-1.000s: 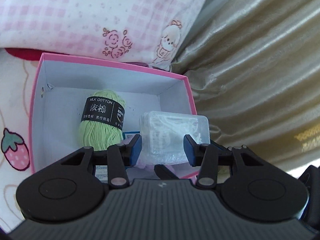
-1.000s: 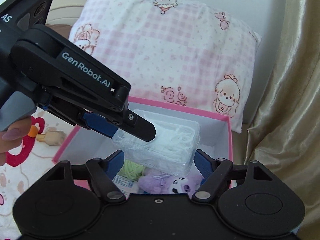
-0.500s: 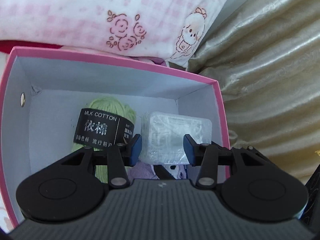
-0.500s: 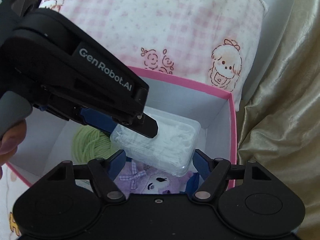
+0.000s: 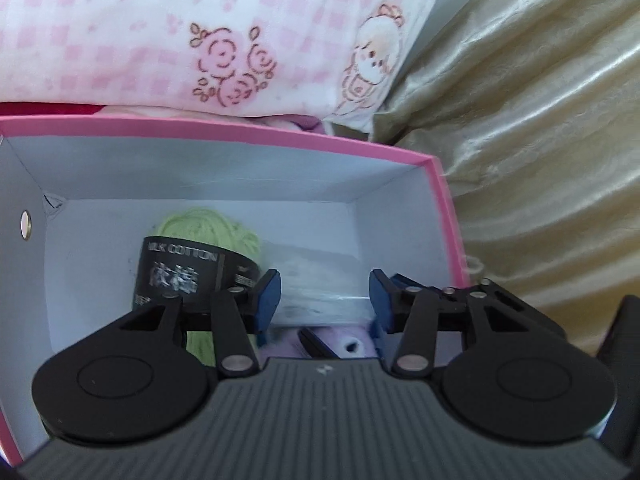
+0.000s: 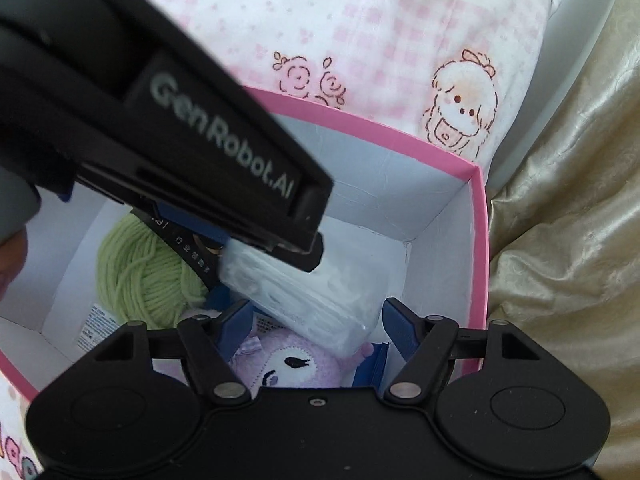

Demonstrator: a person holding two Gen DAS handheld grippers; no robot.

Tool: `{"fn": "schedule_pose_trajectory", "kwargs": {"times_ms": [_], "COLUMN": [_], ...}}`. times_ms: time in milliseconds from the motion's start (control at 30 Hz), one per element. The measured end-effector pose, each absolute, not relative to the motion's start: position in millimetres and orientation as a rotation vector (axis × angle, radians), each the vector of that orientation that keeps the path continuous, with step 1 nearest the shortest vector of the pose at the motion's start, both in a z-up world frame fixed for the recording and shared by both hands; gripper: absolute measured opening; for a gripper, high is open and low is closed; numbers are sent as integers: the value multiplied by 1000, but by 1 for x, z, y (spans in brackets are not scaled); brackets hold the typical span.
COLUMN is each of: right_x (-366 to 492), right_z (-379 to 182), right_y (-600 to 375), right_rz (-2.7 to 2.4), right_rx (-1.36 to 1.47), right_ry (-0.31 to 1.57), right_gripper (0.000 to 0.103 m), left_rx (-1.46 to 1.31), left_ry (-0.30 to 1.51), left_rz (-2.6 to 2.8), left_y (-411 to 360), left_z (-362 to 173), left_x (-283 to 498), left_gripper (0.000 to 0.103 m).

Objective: Organize objects
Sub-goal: 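Open the left tool to release the floss box and lift away, then move the left tool down to the gold-capped foundation bottle and close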

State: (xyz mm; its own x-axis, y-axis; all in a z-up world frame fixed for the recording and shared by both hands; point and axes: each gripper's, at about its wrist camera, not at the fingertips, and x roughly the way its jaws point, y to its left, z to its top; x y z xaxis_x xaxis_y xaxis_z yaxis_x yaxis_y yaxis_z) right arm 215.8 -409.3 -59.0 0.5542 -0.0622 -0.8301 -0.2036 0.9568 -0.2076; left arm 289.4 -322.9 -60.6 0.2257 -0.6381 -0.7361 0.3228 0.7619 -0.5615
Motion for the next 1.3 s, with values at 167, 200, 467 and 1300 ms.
{"fn": "schedule_pose_trajectory", "kwargs": {"times_ms": [167, 200, 467, 1300], "right_x": [198, 192, 152, 75], "right_z": [-35, -27, 34, 102], "right_y": [-414, -415, -413, -256], "right_rz": [91, 95, 172, 619], "right_rx": [-262, -245, -155, -140], "right_ry": [938, 925, 875, 804], "right_gripper": [76, 76, 76, 83], "left_rx": [-286, -284, -228, -220], "left_ry": [1165, 1163, 1135, 1112], "left_rz": [-695, -704, -701, -531], "left_y": [-317, -313, -270, -45], "left_z": [-32, -26, 23, 71], "left_x": [275, 272, 237, 151], "left_gripper": [47, 47, 48, 60]}}
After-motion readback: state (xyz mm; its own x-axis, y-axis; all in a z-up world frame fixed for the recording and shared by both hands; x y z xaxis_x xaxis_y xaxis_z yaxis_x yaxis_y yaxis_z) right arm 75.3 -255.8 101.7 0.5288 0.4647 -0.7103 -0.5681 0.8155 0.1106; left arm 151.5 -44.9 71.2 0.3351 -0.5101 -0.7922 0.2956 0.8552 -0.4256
